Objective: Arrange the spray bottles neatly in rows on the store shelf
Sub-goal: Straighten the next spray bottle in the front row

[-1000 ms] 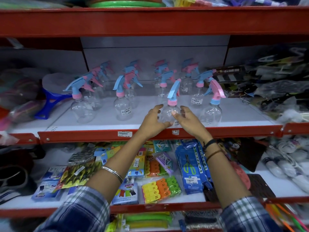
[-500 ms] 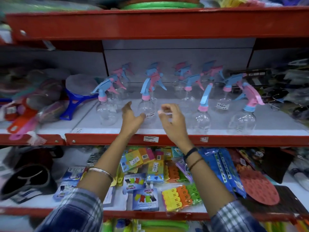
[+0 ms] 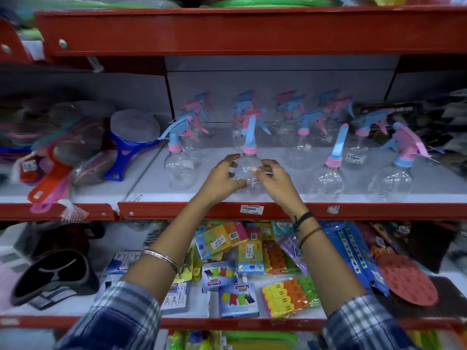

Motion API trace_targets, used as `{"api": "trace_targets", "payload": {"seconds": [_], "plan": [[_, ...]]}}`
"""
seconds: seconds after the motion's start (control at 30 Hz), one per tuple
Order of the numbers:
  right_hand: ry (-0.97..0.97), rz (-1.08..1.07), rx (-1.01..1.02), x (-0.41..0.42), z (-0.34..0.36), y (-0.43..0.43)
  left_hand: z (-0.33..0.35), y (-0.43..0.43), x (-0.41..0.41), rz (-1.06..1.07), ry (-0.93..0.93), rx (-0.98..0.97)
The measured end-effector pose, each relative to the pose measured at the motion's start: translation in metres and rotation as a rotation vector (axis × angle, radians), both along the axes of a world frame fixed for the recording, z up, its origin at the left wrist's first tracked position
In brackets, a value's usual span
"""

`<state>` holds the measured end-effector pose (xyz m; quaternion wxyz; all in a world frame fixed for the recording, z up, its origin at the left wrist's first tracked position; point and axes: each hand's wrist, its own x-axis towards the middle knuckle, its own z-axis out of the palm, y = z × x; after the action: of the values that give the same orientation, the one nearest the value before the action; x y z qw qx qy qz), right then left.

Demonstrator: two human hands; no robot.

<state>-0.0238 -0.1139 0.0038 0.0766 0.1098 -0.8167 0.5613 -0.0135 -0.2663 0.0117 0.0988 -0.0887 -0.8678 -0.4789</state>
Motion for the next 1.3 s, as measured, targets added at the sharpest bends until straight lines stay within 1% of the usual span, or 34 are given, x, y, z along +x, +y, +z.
{"api": "trace_targets", "payload": {"seconds": [0.2,0.37,0.43,0.5,0.6,0.67,0.7,0.77,0.83,0.9,0.93,1.0,1.03,1.07,1.13,1.23,1.3], "plan": [[0.022,-0.002,-0.002,0.029,-0.013,0.008,-0.007,0.004,0.03,-0.011,0.019,-0.029],[0.013,0.012,0.071,0.036,-0.007,0.005,-0.006,0.002,0.034,-0.023,0.0,-0.026],[0.051,-0.032,0.082,0.038,-0.01,0.003,-0.005,0.0,0.038,-0.023,-0.01,-0.031],[0.19,-0.137,0.004,0.046,-0.017,-0.001,-0.006,-0.005,0.046,0.032,0.08,0.034],[0.552,-0.251,-0.106,0.064,-0.022,-0.013,-0.009,-0.031,0.061,0.241,0.377,0.188],[0.699,-0.183,-0.107,0.07,-0.02,-0.029,-0.005,-0.057,0.065,0.386,0.489,0.276],[0.719,-0.113,-0.097,0.07,-0.018,-0.04,-0.002,-0.069,0.064,0.446,0.505,0.316],[0.644,0.033,-0.068,0.064,-0.011,-0.067,0.002,-0.091,0.052,0.537,0.458,0.332],[0.46,0.11,-0.039,0.047,-0.005,-0.101,0.001,-0.112,0.032,0.54,0.285,0.26],[0.241,0.108,-0.061,0.023,-0.001,-0.131,-0.001,-0.126,0.014,0.434,0.086,0.168],[0.139,0.095,-0.072,0.01,0.0,-0.144,-0.002,-0.13,0.008,0.368,0.017,0.084],[-0.048,0.112,-0.069,-0.01,0.003,-0.16,-0.004,-0.133,0.0,0.271,-0.032,-0.083],[-0.13,0.138,-0.072,-0.017,0.004,-0.167,-0.004,-0.135,-0.002,0.235,-0.037,-0.112],[-0.191,0.159,-0.082,-0.021,0.005,-0.17,-0.003,-0.136,-0.003,0.206,-0.048,-0.099],[-0.203,0.173,-0.085,-0.024,0.004,-0.172,-0.002,-0.139,-0.003,0.18,-0.059,-0.049],[-0.128,0.142,-0.067,-0.022,0.004,-0.17,-0.001,-0.144,0.001,0.15,0.012,-0.054],[-0.107,0.151,-0.1,-0.016,0.007,-0.165,0.002,-0.144,0.009,0.131,0.052,-0.057]]}}
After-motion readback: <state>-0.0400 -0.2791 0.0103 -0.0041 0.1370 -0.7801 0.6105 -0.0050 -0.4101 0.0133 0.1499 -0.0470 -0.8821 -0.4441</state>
